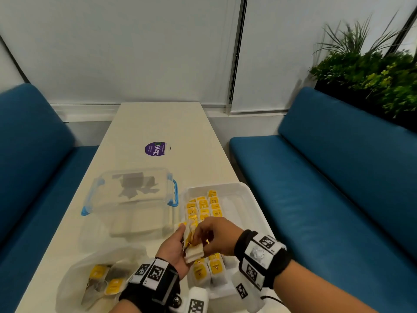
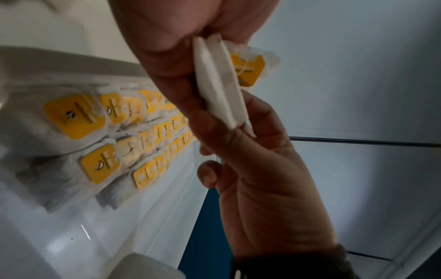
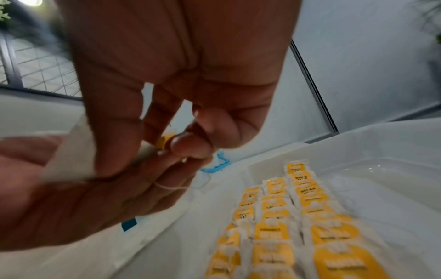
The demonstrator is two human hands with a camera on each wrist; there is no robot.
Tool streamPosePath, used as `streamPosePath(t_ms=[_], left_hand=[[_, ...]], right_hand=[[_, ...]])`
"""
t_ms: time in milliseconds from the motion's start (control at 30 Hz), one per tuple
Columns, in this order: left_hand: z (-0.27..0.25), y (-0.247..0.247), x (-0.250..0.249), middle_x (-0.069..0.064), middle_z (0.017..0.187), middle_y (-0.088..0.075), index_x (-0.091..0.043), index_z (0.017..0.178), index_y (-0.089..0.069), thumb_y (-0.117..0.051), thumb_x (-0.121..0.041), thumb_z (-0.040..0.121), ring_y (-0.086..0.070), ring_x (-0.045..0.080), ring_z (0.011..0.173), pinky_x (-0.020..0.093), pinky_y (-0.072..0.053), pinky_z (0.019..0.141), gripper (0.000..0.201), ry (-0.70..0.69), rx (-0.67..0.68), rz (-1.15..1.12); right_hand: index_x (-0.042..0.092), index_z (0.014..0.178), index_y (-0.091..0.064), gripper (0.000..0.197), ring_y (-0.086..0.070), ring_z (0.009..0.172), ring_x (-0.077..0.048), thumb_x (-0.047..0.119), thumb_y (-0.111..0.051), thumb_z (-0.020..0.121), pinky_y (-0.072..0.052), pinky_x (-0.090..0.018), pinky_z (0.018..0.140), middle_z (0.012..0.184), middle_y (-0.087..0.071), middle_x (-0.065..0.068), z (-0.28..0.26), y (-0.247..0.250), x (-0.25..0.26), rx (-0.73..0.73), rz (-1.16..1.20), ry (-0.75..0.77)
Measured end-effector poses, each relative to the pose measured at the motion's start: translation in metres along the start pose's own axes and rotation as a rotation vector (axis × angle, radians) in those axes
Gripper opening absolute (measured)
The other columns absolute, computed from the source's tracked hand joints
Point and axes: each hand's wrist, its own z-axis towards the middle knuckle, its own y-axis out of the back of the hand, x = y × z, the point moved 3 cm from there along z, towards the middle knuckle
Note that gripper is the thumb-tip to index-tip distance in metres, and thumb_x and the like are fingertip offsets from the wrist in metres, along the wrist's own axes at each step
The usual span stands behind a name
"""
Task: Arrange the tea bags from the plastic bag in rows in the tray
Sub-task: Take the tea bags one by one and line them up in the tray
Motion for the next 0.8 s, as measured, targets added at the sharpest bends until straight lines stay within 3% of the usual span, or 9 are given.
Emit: streamPosePath(t_ms=[100,200,300,367,433,567,667,767,800], left_hand=[[0.001,0.000,0.004,0.022,0.075,-0.071,0.001,0.114,-0.057,-0.039,-0.033,0.098,-0.070,0.030,0.058,0.042,-0.058,0.049,0.042,0.001,0.007,-0.010],[0.006,0.005,0.005,0.015,0.071,-0.070,-0.002,0.119,-0.055,-0.040,-0.034,0.098,-0.068,0.025,0.052,0.039,-0.056,0.044,0.040,-0.024,-0.017,0.004],[0.008,0.006,0.005,0.014,0.073,-0.070,-0.002,0.119,-0.055,-0.038,-0.034,0.098,-0.069,0.023,0.054,0.037,-0.056,0.045,0.042,-0.055,-0.007,0.026],[0.009,0.005,0.004,0.014,0.078,-0.069,0.000,0.115,-0.056,-0.038,-0.034,0.098,-0.069,0.024,0.055,0.036,-0.055,0.043,0.042,-0.069,0.008,0.034],[0.010,0.004,0.003,0.015,0.081,-0.069,0.003,0.111,-0.057,-0.037,-0.036,0.098,-0.070,0.025,0.057,0.039,-0.057,0.046,0.046,-0.070,0.033,0.044],[0.006,-0.002,0.003,0.019,0.070,-0.071,0.003,0.093,-0.062,-0.033,-0.039,0.098,-0.070,0.026,0.057,0.034,-0.056,0.048,0.051,-0.045,0.103,0.049],[0.002,-0.007,0.000,0.019,0.070,-0.071,0.000,0.095,-0.061,-0.034,-0.036,0.098,-0.070,0.028,0.058,0.038,-0.058,0.049,0.045,-0.073,0.135,0.012],[0.004,-0.007,-0.001,0.017,0.070,-0.071,-0.001,0.100,-0.059,-0.037,-0.033,0.098,-0.069,0.028,0.057,0.038,-0.057,0.049,0.039,-0.120,0.140,-0.029],[0.004,-0.009,-0.002,0.018,0.071,-0.071,-0.001,0.100,-0.059,-0.037,-0.033,0.098,-0.070,0.028,0.058,0.038,-0.057,0.049,0.039,-0.127,0.152,-0.042]], right_hand=[[0.004,0.089,-0.073,0.018,-0.046,0.064,-0.001,-0.004,-0.065,0.075,-0.046,-0.017,0.066,0.073,-0.046,0.012,-0.003,0.002,-0.007,-0.152,0.034,-0.012],[0.002,0.087,-0.074,0.020,-0.050,0.064,0.003,-0.008,-0.062,0.075,-0.038,-0.006,0.061,0.074,-0.044,0.013,-0.010,0.007,-0.013,-0.174,0.049,-0.018],[0.006,0.087,-0.075,0.020,-0.049,0.065,0.000,-0.002,-0.057,0.079,-0.038,-0.007,0.060,0.074,-0.049,0.014,-0.015,0.008,-0.017,-0.135,0.051,-0.057],[0.010,0.077,-0.071,0.009,-0.051,0.055,0.001,0.008,-0.064,0.082,-0.038,-0.006,0.048,0.068,-0.053,0.012,-0.015,0.006,-0.017,-0.113,0.135,-0.111],[0.019,0.068,-0.059,0.018,-0.051,0.046,0.005,0.015,-0.073,0.078,-0.036,-0.006,0.042,0.064,-0.053,0.010,-0.014,0.002,-0.018,-0.124,0.196,-0.149],[0.021,0.093,-0.049,0.041,-0.050,0.059,-0.003,0.007,-0.079,0.070,-0.043,-0.014,0.054,0.069,-0.053,0.008,-0.009,-0.002,-0.020,-0.184,0.230,-0.183],[0.021,0.101,-0.049,0.046,-0.057,0.070,-0.009,0.003,-0.078,0.071,-0.051,-0.017,0.066,0.066,-0.052,0.006,-0.009,-0.002,-0.020,-0.167,0.256,-0.202],[0.023,0.100,-0.047,0.042,-0.052,0.062,-0.009,0.004,-0.074,0.074,-0.040,-0.009,0.043,0.067,-0.049,0.007,-0.008,-0.003,-0.015,-0.143,0.257,-0.219],[0.023,0.099,-0.047,0.041,-0.048,0.058,-0.006,0.005,-0.074,0.074,-0.038,-0.010,0.042,0.069,-0.048,0.008,-0.008,-0.003,-0.014,-0.135,0.236,-0.214]])
